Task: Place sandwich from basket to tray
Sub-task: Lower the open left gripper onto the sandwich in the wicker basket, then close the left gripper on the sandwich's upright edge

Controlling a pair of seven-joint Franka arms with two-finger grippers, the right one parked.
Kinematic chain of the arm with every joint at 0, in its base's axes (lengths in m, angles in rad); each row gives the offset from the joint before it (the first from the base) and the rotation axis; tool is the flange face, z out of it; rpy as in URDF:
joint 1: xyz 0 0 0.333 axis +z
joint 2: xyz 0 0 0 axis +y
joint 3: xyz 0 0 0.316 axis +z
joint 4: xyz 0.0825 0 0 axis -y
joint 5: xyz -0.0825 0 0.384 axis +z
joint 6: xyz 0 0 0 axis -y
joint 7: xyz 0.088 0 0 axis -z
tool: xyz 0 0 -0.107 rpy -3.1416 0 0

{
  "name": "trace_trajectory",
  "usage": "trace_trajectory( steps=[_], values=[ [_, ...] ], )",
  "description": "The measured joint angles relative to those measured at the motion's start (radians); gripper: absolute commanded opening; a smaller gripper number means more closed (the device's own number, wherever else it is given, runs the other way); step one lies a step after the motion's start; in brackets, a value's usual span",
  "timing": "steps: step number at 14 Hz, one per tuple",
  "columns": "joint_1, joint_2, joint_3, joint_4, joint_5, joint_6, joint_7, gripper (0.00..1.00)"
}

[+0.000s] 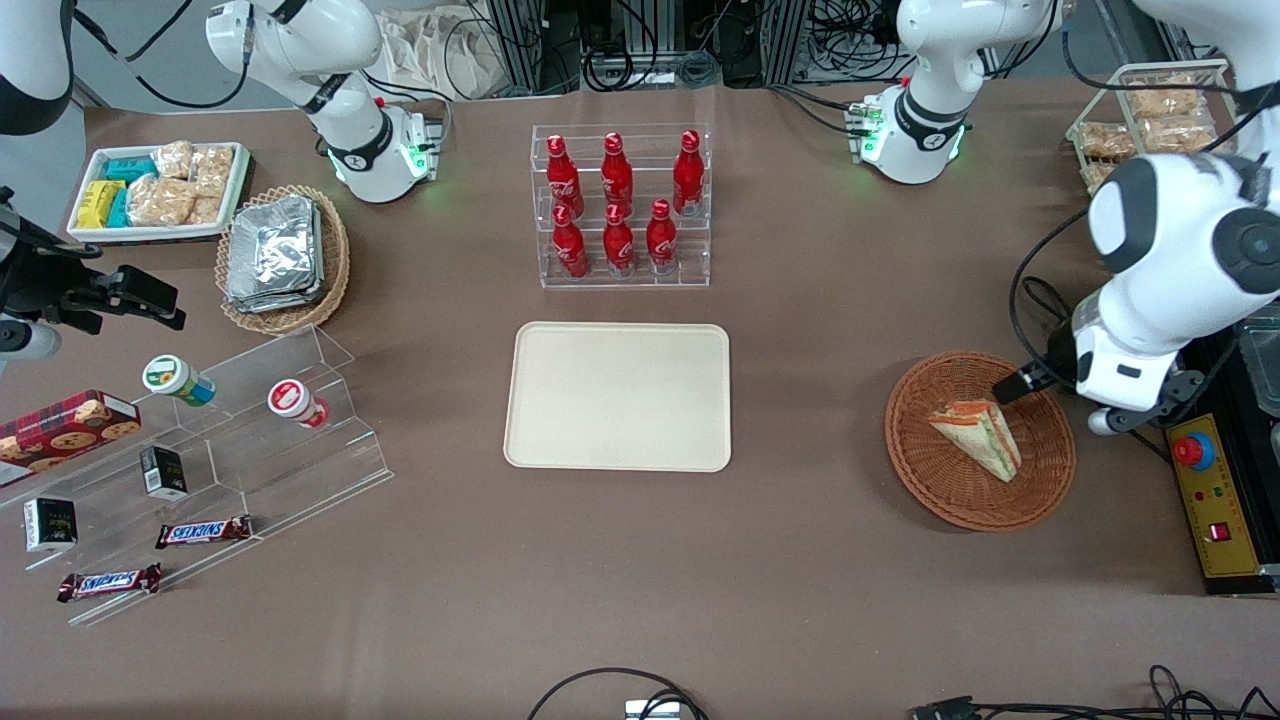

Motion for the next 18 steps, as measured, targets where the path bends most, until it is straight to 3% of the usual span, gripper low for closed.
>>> trace_trajectory(
  steps=[9,17,18],
  values=[
    [0.000,0.168,0.000,-0.026,0.102,0.142,-0.157,1.00],
    [0.000,0.230,0.000,-0.026,0.115,0.193,-0.181,1.00],
    [0.000,0.237,0.000,-0.026,0.115,0.196,-0.183,0.91]
  ],
)
